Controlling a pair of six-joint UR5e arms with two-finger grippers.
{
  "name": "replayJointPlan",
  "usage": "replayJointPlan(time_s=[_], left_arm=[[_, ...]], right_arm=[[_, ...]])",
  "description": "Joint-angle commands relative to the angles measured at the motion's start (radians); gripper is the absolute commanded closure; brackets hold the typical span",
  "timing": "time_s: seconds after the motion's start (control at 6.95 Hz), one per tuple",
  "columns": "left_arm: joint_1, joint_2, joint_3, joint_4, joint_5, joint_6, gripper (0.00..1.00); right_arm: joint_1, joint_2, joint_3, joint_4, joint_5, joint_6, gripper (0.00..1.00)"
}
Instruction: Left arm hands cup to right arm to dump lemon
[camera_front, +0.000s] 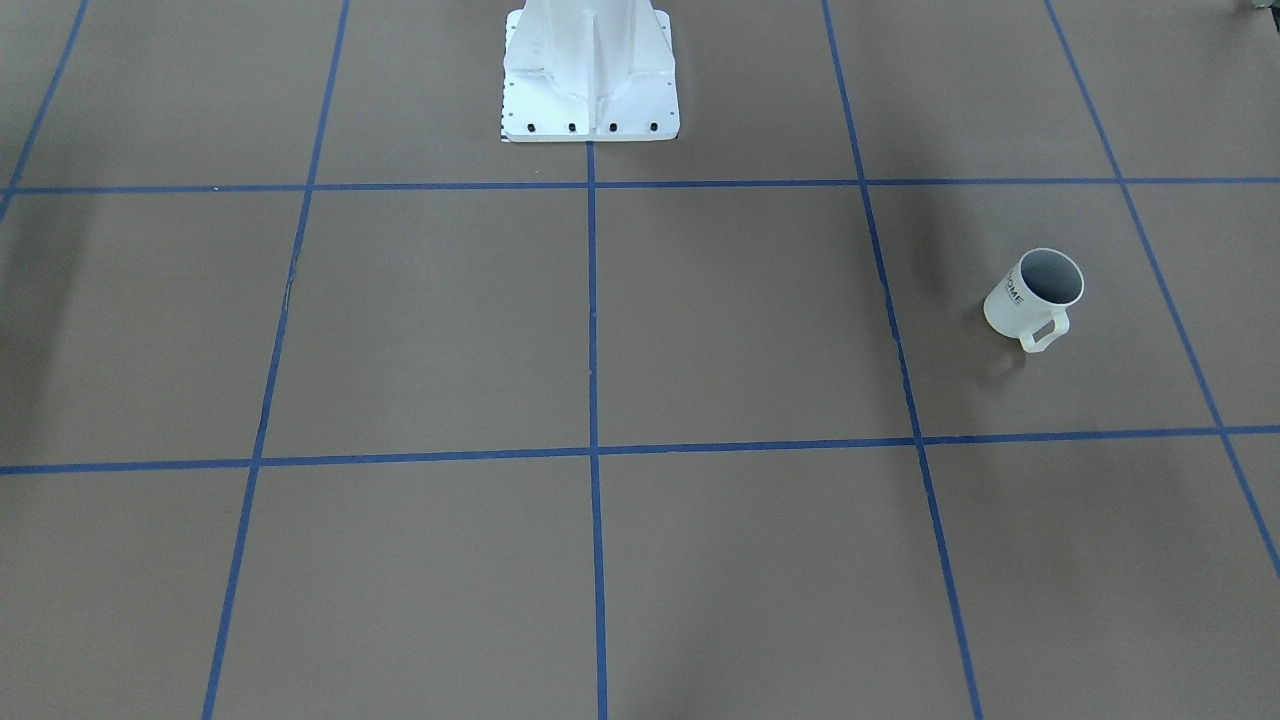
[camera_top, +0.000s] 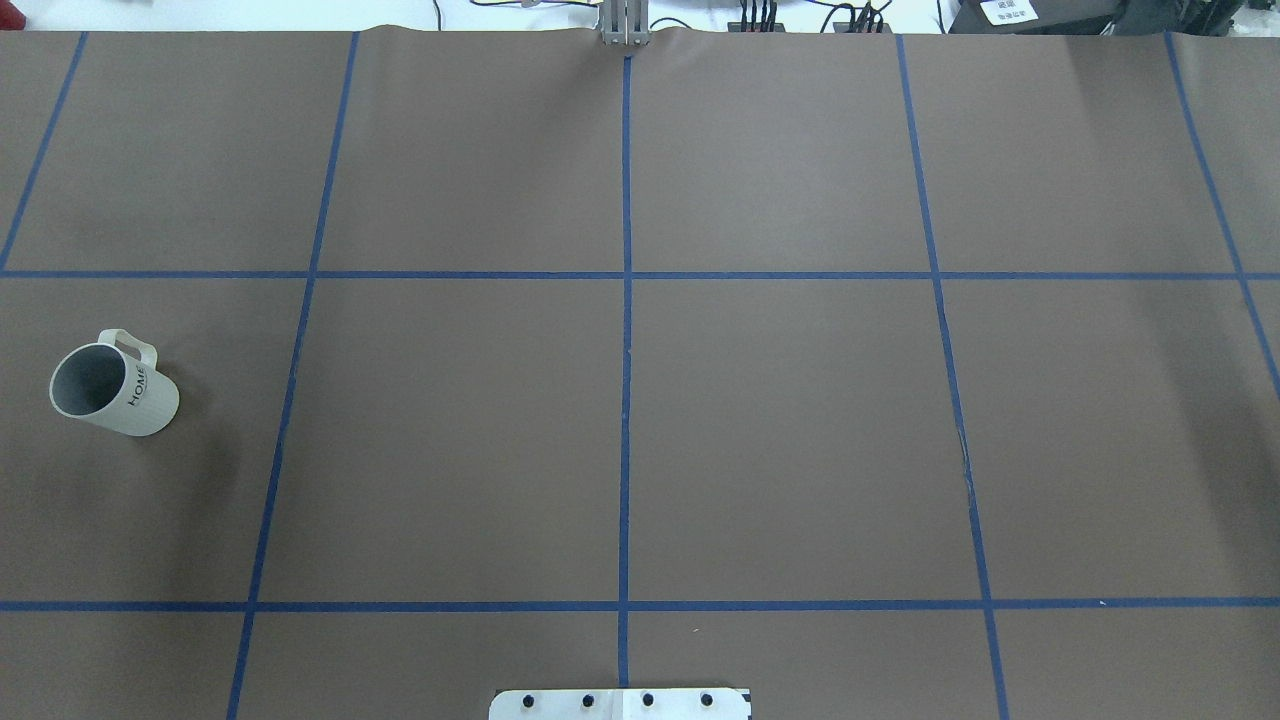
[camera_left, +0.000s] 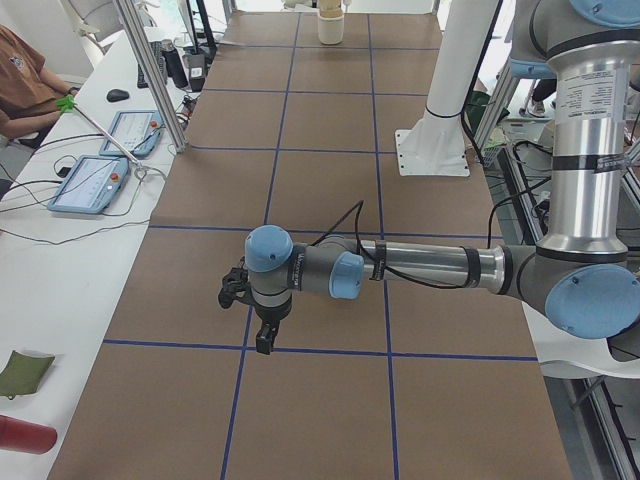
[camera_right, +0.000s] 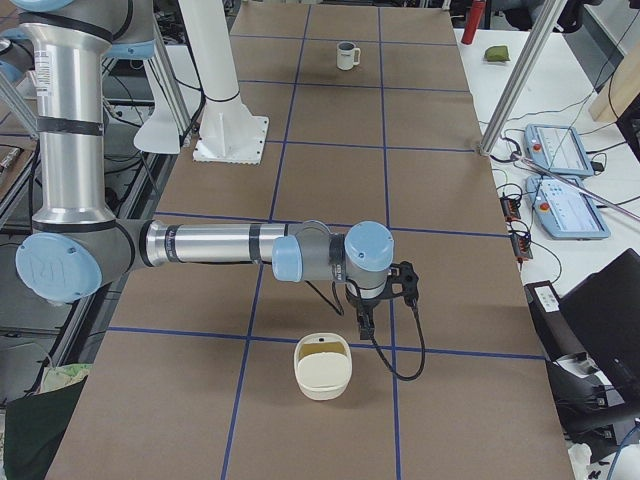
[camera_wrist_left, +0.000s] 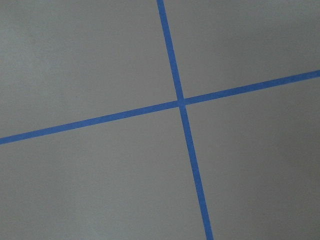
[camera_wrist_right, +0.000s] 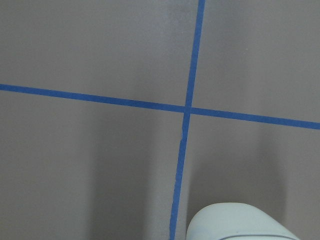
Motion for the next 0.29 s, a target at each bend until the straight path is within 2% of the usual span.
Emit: replayJointPlan(time_s=[0.0,0.14], left_arm=[[0.0,-0.003,0.003,-0.001,0.002,0.0,0.0],[0.0,-0.003,0.003,-0.001,0.001,0.0,0.0]], right_arm=[[-0.001,0.0,0.0,0.0,0.001,0.0,0.0],[-0.001,0.0,0.0,0.0,0.001,0.0,0.0]])
